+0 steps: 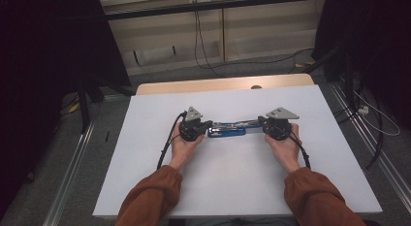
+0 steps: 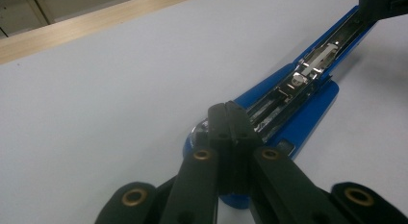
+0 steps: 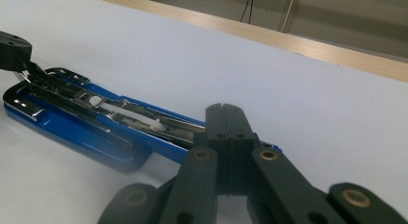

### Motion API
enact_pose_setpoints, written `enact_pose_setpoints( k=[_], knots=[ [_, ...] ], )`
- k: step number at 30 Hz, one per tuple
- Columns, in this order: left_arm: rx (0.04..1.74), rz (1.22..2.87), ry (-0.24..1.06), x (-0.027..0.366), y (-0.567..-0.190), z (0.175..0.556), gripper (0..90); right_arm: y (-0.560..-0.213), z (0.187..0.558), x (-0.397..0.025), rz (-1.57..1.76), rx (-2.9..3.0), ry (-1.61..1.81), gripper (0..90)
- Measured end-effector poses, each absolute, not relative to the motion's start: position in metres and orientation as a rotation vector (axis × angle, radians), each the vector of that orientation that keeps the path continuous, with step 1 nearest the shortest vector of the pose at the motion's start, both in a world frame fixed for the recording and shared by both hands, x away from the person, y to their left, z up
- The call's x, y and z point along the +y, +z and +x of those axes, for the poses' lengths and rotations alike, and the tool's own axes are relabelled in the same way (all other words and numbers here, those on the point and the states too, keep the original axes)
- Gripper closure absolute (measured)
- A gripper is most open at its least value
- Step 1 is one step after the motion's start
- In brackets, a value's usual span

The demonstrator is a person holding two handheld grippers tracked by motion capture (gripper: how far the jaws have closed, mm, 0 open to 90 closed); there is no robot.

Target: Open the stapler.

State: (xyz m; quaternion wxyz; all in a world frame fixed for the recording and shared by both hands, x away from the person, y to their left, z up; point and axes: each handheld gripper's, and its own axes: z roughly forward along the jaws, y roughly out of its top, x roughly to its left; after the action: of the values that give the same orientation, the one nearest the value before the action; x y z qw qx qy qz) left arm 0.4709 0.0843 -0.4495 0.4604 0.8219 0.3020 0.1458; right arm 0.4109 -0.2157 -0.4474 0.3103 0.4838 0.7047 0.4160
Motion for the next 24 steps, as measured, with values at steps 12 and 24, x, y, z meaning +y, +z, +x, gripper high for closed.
enact_pose_setpoints(
  k=[12,24],
  knots=[
    [0.727,2.027,0.364,0.0841,-0.4469,0.4716,90.0,-0.4471,0.409,-0.2175,1.254,1.86,1.128,90.0],
    [0.719,1.997,0.356,0.0854,-0.444,0.4713,90.0,-0.4426,0.4084,-0.2221,1.268,1.842,1.213,84.6]
  ],
)
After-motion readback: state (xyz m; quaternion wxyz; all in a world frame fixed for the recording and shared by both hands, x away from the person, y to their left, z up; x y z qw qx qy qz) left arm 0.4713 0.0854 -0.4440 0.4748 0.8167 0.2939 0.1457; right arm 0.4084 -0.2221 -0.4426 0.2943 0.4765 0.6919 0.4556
